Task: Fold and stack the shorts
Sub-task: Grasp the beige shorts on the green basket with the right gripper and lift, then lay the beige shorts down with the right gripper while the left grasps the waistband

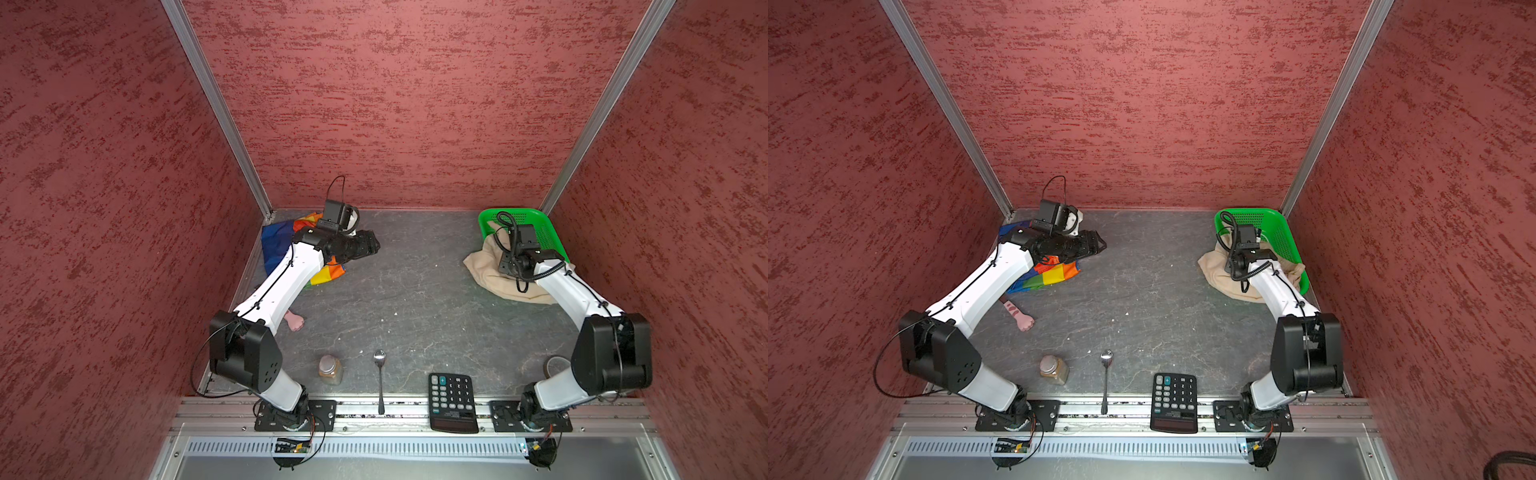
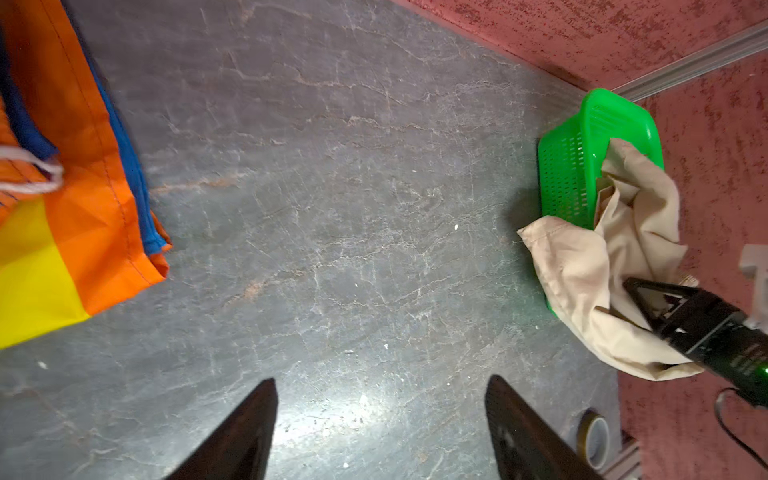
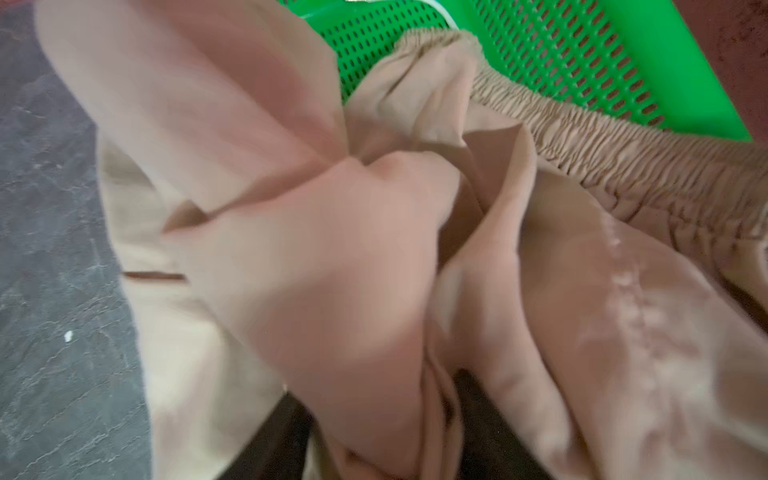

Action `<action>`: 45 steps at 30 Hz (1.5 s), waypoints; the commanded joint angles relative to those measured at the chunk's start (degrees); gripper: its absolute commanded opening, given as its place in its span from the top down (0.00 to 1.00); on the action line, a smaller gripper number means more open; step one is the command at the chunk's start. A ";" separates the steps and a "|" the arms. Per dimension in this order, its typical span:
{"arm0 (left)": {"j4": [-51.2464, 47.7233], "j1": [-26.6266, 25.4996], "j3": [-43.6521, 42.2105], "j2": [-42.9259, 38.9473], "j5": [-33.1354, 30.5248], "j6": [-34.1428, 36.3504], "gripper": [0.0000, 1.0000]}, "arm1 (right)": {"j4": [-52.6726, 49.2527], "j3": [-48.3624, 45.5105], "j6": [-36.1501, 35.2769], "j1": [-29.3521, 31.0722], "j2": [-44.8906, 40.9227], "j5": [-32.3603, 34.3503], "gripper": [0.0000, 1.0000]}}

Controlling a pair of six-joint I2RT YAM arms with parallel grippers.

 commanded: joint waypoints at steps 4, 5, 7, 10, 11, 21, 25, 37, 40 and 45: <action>2.18 -1.41 -1.56 -2.80 2.85 0.98 0.34 | -6.65 24.80 -2.92 -1.22 -2.34 1.06 1.00; 2.37 -1.43 -1.50 -2.89 2.87 0.82 0.34 | -8.26 29.68 -3.54 -1.20 -1.88 0.38 1.00; 2.87 -1.48 -1.75 -3.03 3.13 0.31 0.34 | -10.60 39.59 -4.24 -1.08 -0.78 -3.53 1.00; 4.13 -1.51 -2.39 -3.33 4.25 -0.88 0.35 | -10.80 51.11 -3.72 -0.88 0.58 -14.59 1.00; 4.87 -1.66 -2.81 -3.68 4.72 -1.17 0.35 | -10.33 54.03 -2.67 -0.60 1.02 -18.24 1.00; 4.96 -1.84 -3.15 -4.83 3.56 -1.57 0.35 | -3.23 62.74 0.95 8.45 2.25 -37.43 1.00; 4.55 -1.21 -2.81 -4.70 2.32 -2.67 0.28 | 7.90 58.74 7.88 8.90 2.04 -54.48 1.00; 3.40 1.04 -4.40 -5.06 1.14 -4.08 0.18 | 1.28 26.21 -2.86 8.90 -6.43 -26.35 0.36; 3.19 1.39 -4.08 -3.98 1.66 -4.60 0.18 | 0.57 21.49 -3.50 8.87 -6.24 -22.88 0.25; 3.98 0.58 -5.22 -2.00 1.73 -4.56 0.18 | 0.59 17.86 -4.21 9.06 -6.58 -21.72 0.23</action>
